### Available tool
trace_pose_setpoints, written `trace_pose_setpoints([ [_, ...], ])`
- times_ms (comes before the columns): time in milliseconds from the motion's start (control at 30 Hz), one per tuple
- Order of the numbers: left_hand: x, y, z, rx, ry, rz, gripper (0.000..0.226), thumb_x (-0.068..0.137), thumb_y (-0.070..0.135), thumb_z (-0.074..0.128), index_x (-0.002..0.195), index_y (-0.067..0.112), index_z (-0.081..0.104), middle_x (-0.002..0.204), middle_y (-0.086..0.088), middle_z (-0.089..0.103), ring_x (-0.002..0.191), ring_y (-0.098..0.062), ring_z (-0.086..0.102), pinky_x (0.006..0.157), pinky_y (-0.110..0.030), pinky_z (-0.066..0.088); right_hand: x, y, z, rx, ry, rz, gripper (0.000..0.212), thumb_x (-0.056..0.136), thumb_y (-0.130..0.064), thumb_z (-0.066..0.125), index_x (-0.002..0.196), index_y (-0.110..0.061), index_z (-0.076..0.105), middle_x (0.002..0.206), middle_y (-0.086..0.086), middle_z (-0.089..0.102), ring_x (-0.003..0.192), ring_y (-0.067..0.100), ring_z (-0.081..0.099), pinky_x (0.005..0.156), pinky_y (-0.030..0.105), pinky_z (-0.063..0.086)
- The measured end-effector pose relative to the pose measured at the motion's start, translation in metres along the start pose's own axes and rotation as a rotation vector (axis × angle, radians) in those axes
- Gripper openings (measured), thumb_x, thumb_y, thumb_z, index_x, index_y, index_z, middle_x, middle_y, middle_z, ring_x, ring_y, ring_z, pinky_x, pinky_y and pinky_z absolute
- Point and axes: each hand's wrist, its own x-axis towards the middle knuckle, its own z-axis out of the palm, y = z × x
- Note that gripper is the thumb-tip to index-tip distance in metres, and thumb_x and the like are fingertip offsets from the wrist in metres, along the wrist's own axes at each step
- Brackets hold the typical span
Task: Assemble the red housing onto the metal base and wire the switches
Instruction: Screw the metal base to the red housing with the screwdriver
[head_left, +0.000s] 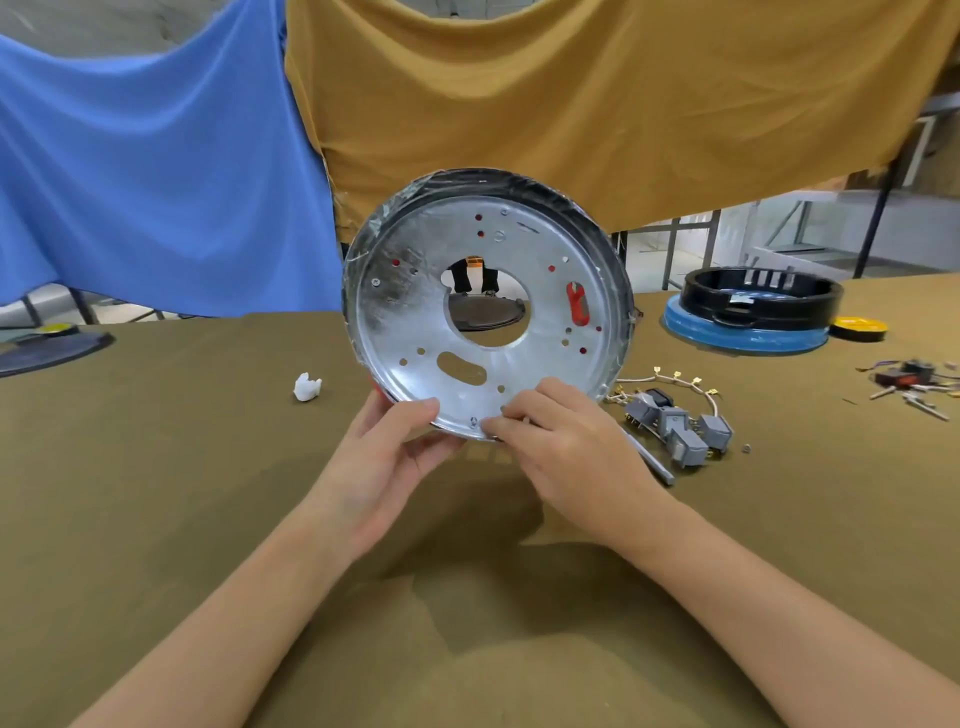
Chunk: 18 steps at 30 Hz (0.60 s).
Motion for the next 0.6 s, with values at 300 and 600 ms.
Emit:
trace_pose_setpoints([
  [300,-0.004,-0.006,0.002,0.103,0.009,0.053,0.052,0.084,0.008,0.064,0.135,0.009,0.051,0.119,-0.011,0.071,0.109,-0.03,0.069,0.085,-0.034,0.058,0.006,-0.006,-0.006,0.502,-0.097,0.527,0.01,0.085,-0.027,0.076,0.085,-0.017,0.076,0.073,-0.006,0.068,0.07,0.01,0.059,0.068,0.028,0.051],
  [600,-0.004,-0.01,0.004,0.21,-0.005,0.092,0.056,0.082,0.007,0.067,0.135,0.012,0.052,0.131,-0.022,0.062,0.113,-0.039,0.066,0.091,-0.044,0.058,0.01,-0.005,-0.002,0.507,-0.197,0.588,0.01,0.087,-0.033,0.072,0.084,-0.024,0.074,0.072,-0.011,0.067,0.074,0.005,0.059,0.068,0.02,0.048],
])
